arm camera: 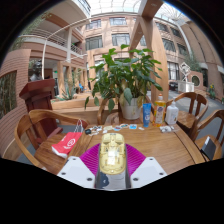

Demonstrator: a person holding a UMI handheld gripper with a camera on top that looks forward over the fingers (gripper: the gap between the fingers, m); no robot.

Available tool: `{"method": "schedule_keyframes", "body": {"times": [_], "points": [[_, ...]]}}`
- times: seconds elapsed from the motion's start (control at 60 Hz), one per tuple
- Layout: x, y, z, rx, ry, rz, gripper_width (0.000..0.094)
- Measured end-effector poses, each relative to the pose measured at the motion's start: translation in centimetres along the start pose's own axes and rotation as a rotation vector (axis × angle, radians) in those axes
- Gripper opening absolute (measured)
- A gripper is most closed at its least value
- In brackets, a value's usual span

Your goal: Arrange mouse

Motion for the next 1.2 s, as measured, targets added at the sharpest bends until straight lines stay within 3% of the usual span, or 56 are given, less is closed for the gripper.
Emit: {"method": "schedule_keyframes", "body": {"times": [0.15, 0.383, 0.483, 0.583, 0.633, 0.833, 1.2], "points": [[-4.9, -8.8, -1.3, -0.198, 0.058, 0.030, 0.0344], [-7.1, -13.9, -1.3, -0.332, 0.048, 0.049, 0.0455], [-6.9, -13.4, -0.8, -0.337, 0.034, 0.072, 0.0536], [-7.5, -11.5, 1.1, -0.306, 0.036, 0.086, 0.0871], [-7.8, -10.1, 2.4, -0.275, 0.032, 0.097, 0.0837], [-8.4, -4.6, 8.9, -0.175, 0.013, 0.161, 0.0854], [-8.6, -1.6, 18.3, -0.135, -0.006, 0.152, 0.0852]]}}
Point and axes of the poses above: the point between the fingertips, and its own axes, seen from behind it with the camera up: x to the right, y up, z backward, against the way the camera looks, the point moved 10 cm from there along z, backward, against the way the camera looks, and after that the axes turned 15 degrees about x, right-handed, at the moved point
